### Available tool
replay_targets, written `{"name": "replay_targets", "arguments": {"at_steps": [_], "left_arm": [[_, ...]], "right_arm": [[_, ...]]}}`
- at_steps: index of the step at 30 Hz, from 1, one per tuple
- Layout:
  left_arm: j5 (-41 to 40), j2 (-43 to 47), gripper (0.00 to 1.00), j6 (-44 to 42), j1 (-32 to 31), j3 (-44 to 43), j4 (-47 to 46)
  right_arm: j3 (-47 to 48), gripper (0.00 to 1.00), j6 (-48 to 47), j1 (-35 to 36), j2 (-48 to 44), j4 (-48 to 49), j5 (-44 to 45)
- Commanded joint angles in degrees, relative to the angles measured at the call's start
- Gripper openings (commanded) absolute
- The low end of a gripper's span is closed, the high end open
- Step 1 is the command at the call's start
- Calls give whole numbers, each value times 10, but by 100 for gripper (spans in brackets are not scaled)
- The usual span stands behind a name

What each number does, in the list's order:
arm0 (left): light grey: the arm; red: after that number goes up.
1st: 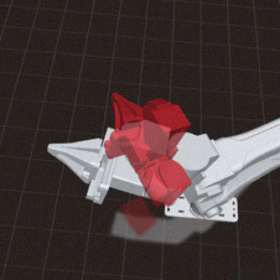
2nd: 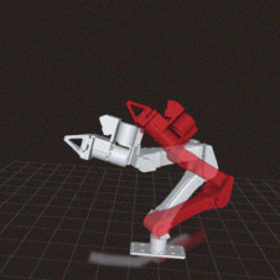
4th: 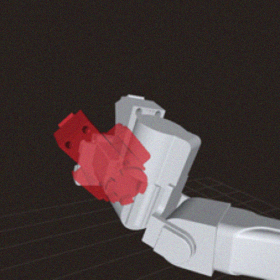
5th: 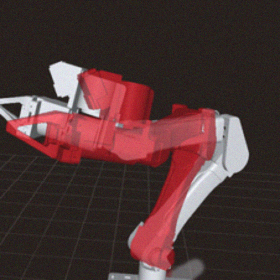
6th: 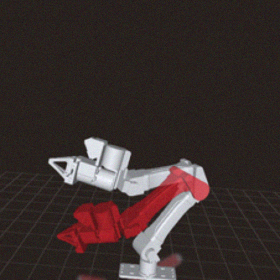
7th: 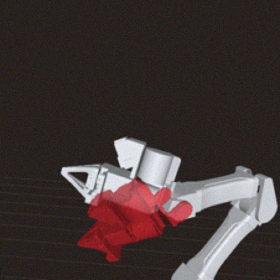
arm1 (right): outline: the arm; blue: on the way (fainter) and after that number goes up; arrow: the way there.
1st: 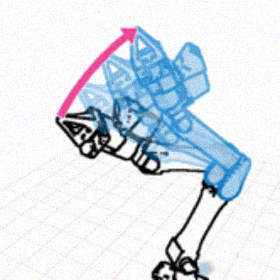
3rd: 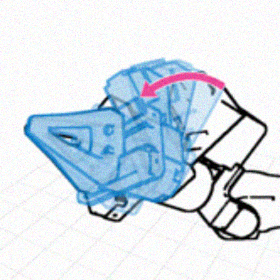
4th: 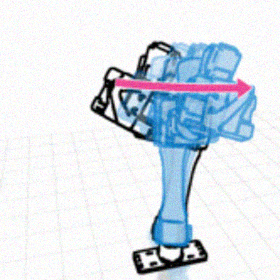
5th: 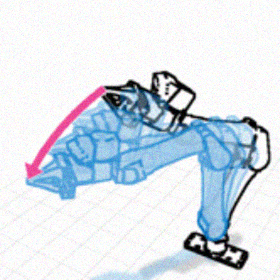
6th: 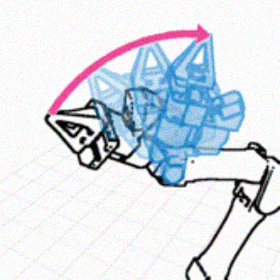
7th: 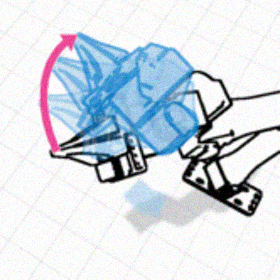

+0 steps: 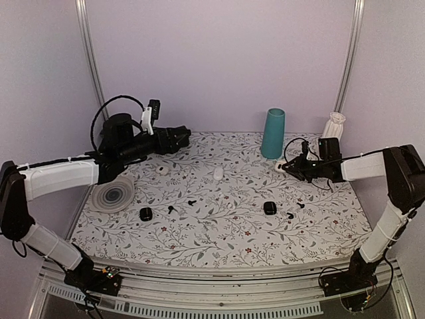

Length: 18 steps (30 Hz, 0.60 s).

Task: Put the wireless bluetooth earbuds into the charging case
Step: Place the charging case at the center of the board.

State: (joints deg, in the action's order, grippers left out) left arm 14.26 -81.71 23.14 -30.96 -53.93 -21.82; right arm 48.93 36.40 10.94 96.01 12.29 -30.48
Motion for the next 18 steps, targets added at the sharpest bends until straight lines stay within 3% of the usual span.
{"name": "replay_targets", "arguments": {"at_steps": [1,3,9,18], "left_arm": [[-10,43,96,17,26,54,-35],[-11,50,96,27,35,70,-43],[11,22,96,-3,38,25,54],[38,7,96,3,37,17,65]], "right_arm": [[48,3,-13,-25,66,-8,-48],[67,3,-14,-29,95,-12,-55],[114,4,-20,-36,150,-43,-47],[148,17,-44,-47,181,-112,-13]]}}
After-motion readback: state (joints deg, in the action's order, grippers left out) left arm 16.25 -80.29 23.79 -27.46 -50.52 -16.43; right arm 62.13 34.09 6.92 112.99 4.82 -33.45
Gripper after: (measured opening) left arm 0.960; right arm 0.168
